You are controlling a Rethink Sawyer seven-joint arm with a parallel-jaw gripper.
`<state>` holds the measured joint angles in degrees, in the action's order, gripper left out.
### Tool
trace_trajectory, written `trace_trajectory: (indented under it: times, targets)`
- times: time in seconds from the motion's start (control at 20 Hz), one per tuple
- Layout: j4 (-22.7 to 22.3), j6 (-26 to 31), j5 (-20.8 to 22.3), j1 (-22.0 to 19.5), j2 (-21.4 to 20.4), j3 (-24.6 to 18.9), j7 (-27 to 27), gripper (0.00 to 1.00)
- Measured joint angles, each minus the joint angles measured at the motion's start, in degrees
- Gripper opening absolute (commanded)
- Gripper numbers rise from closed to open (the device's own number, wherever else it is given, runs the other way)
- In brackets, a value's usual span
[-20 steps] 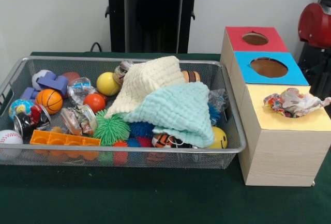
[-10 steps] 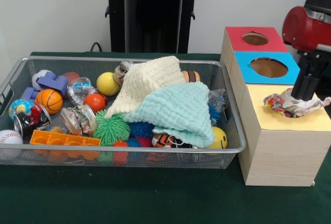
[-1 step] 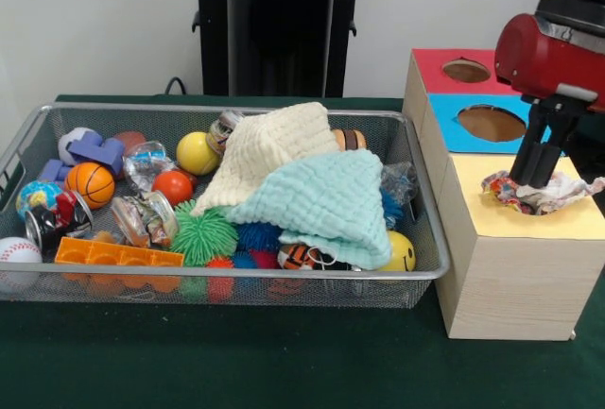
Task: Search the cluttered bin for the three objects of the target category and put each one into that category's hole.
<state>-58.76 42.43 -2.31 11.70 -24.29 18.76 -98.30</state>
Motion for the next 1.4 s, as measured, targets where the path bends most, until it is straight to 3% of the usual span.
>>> trace_trajectory:
  times: [1.05,1.4]
  targets:
    - [-0.02,0.66,-4.8,-2.31,1.05,-3.06,0.0,0.0]
    - [-0.02,4.31,-5.03,-2.32,1.05,-3.54,0.0,0.0]
